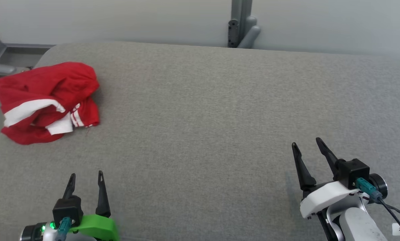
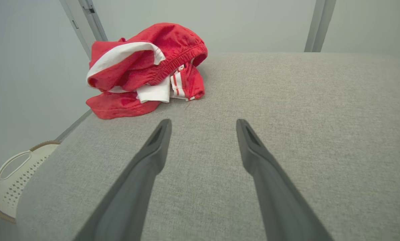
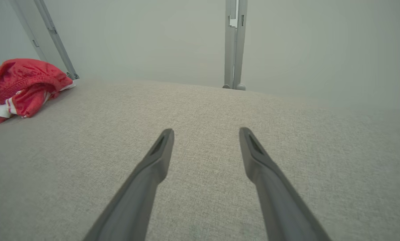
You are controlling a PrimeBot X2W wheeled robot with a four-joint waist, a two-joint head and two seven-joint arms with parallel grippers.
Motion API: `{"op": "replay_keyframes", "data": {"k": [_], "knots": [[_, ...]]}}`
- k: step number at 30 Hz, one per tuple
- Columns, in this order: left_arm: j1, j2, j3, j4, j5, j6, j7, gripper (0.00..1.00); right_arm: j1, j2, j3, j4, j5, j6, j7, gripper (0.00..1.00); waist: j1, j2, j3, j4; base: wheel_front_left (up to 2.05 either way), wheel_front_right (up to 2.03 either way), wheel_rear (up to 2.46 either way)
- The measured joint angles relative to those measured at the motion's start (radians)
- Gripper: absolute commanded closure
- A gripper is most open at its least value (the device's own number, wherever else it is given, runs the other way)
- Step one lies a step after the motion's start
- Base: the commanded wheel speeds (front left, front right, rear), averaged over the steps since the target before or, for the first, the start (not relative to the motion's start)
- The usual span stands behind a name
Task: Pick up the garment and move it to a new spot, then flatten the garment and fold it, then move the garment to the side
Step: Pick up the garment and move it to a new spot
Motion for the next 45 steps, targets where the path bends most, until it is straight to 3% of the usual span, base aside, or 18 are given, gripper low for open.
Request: {"op": "replay_keyframes", "data": {"k": [13,19,25,29,38,45], "knots": [[0.054,-0.010,0.075,0.033,-0.044,-0.012,0.000,0.00,-0.023,0.005,0.099,0.023,0.030,0.000,0.000,0.00,0.0000,0.0000,0.005,0.240,0.00,0.00,0.00],[0.066,-0.011,0.106,0.059,-0.094,-0.027,0.000,0.00,-0.028,-0.001,0.123,0.026,0.035,0.000,0.000,0.00,0.0000,0.0000,0.012,0.303,0.00,0.00,0.00],[0.027,-0.012,0.128,0.099,-0.131,-0.052,0.000,0.00,-0.031,-0.035,0.118,0.023,0.039,0.000,0.000,0.00,0.0000,0.0000,0.029,0.279,0.00,0.00,0.00],[-0.112,0.007,0.167,0.143,-0.113,-0.105,0.000,0.00,-0.039,-0.063,0.103,0.021,0.028,0.000,0.000,0.00,0.0000,0.0000,0.071,0.240,0.00,0.00,0.00],[-0.401,0.146,0.221,0.228,-0.087,-0.146,0.000,0.00,-0.088,-0.093,0.106,0.008,0.025,0.000,0.000,0.00,0.0000,0.0000,0.165,0.156,0.00,0.00,0.00],[-0.626,0.282,0.235,0.431,-0.129,-0.160,0.000,0.00,-0.120,-0.111,0.086,0.001,0.025,0.000,0.000,0.00,0.0000,0.0000,0.244,0.081,0.00,0.00,0.00]]}}
